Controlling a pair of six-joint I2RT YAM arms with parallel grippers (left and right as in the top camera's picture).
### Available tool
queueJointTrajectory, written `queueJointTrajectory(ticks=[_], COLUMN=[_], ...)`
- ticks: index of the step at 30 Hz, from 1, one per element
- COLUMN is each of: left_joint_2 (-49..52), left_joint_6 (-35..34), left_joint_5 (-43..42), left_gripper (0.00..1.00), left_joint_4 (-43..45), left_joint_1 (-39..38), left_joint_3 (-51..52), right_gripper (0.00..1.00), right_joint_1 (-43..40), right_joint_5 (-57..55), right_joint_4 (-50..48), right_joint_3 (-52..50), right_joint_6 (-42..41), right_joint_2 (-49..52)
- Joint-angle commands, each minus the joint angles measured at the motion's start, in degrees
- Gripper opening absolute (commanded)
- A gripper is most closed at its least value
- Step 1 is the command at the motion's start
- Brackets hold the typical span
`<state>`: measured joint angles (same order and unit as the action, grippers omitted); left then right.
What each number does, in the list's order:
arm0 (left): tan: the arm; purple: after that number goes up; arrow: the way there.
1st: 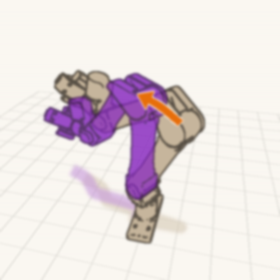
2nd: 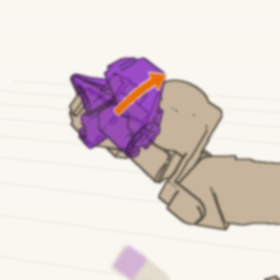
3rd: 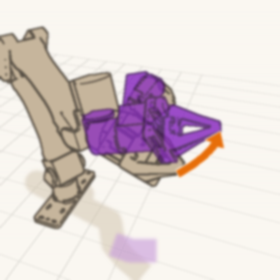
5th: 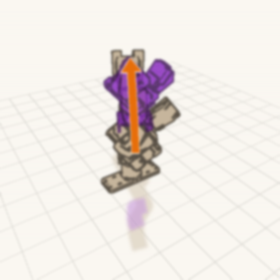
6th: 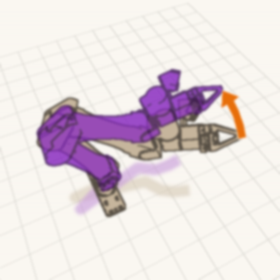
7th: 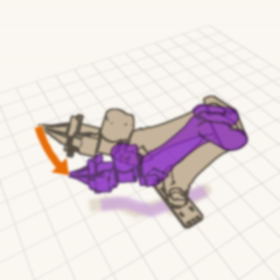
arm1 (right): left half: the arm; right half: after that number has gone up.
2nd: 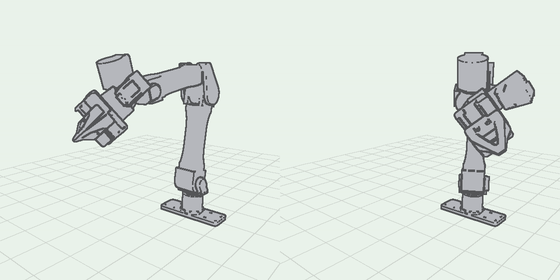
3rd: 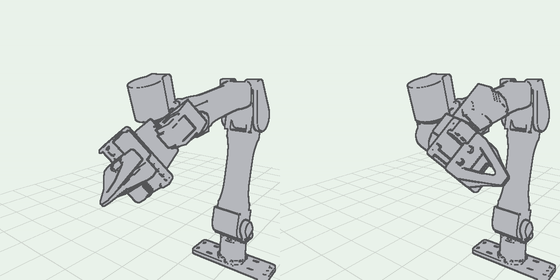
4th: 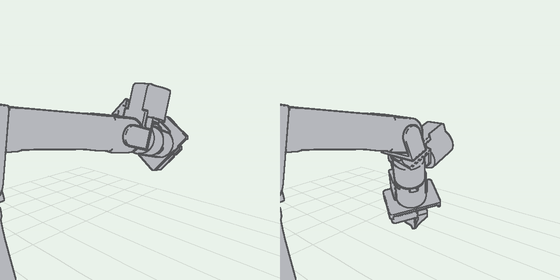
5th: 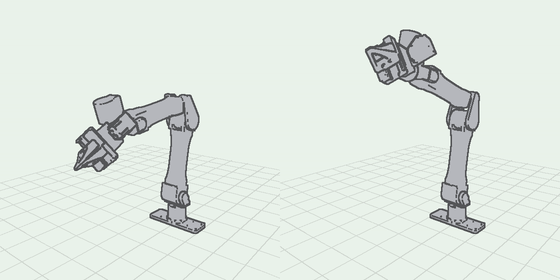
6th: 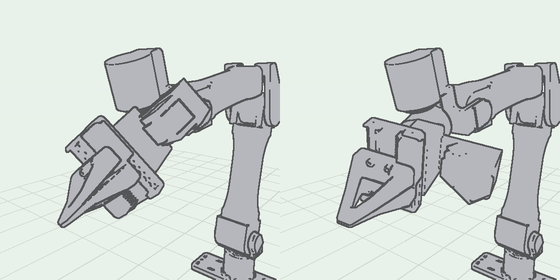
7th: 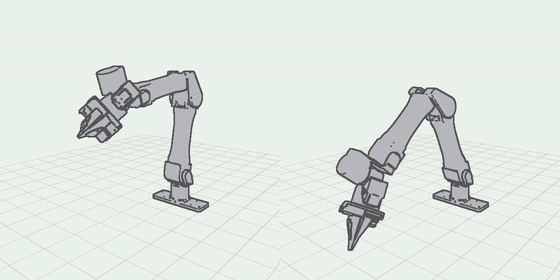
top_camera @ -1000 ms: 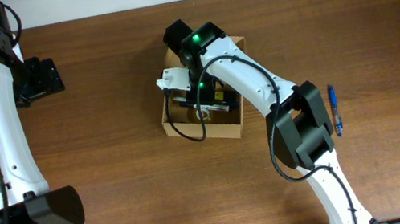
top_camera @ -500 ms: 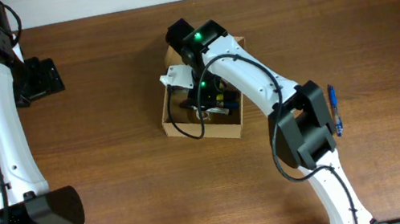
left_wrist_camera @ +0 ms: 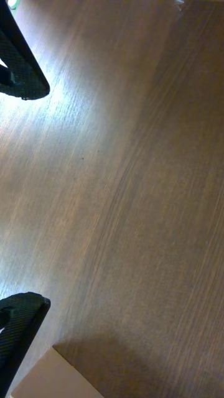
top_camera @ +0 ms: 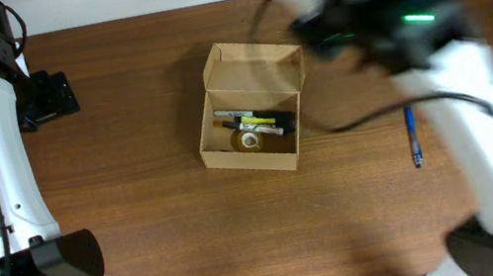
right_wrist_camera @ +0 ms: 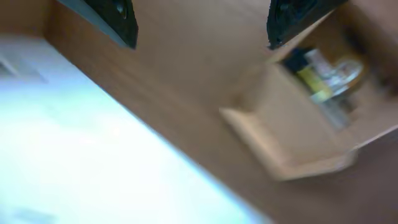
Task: Pack container
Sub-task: 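Carry the Sharpie into the box and release it, then lower the right gripper onto the blue pen and grasp it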
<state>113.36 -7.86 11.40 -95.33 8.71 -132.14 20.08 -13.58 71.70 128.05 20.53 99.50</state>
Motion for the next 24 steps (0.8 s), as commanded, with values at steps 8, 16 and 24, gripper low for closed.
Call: queueJointTrajectory(ticks=[8,16,24], left_joint_2=[-0.5,-0.5,-0.5], left_joint_6=[0.5,0.5,0.5], left_joint_5=[0.4,0.4,0.4], left_gripper=[1.0,1.0,1.0], left_joint_4=[-0.1,-0.1,-0.1], left_joint_1=[0.2,0.2,0.2], left_joint_3=[0.3,0.3,0.3], right_gripper=[0.66,0.66,0.67], right_joint_1=[-27.4,-34.8,-35.3], right_joint_5=[7.6,10.6,19.3], right_joint_4=[3.5,-5.7,-13.3], right_joint_3=[-15.8,-38.2,-50.6], right_joint_6=[-13.6,-11.8,-7.5], right_joint_2=[1.3,4.8,8.9])
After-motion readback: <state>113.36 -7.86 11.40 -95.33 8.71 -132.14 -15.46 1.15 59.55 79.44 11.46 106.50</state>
